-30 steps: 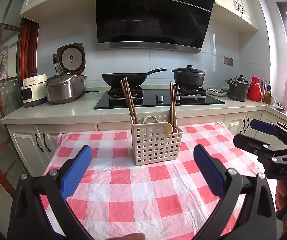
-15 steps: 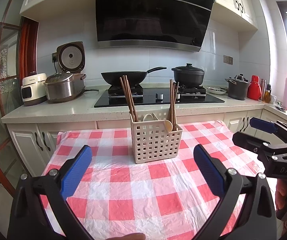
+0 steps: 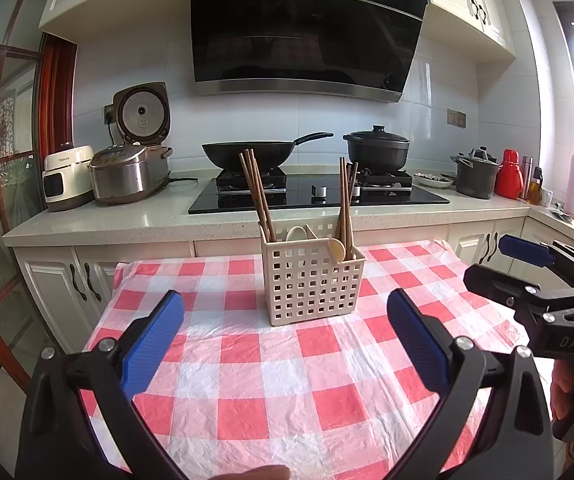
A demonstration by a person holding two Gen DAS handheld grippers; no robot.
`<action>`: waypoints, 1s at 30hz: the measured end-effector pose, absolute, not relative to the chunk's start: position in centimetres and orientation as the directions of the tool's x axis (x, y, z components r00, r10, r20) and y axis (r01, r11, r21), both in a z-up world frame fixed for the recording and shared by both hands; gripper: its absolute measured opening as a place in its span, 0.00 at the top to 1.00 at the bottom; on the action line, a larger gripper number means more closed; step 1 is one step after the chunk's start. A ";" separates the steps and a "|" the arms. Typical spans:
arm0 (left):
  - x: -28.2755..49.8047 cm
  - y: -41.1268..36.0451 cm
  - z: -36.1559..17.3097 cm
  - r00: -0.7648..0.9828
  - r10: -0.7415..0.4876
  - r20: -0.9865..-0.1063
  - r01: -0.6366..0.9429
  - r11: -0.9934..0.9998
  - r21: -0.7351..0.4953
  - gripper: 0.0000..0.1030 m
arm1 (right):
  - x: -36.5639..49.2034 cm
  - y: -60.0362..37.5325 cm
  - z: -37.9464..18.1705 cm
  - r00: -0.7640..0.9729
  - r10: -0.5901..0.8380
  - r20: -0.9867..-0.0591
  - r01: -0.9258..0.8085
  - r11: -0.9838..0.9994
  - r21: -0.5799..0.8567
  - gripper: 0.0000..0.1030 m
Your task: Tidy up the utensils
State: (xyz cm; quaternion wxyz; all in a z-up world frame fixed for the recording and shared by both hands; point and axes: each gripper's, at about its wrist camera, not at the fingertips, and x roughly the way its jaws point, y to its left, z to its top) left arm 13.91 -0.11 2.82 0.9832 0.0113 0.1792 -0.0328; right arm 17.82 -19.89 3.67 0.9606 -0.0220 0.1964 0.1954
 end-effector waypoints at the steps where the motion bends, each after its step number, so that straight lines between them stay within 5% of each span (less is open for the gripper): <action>1: 13.9 -0.1 2.8 0.933 -0.061 -0.354 0.069 0.998 0.010 0.05 | 17.8 -19.9 3.7 0.846 0.367 -0.386 -0.384 0.923 0.035 0.18; 30: 13.6 0.0 2.9 0.940 -0.053 -0.336 0.062 0.998 0.014 0.05 | 17.8 -19.8 3.7 0.847 0.365 -0.387 -0.383 0.923 0.033 0.18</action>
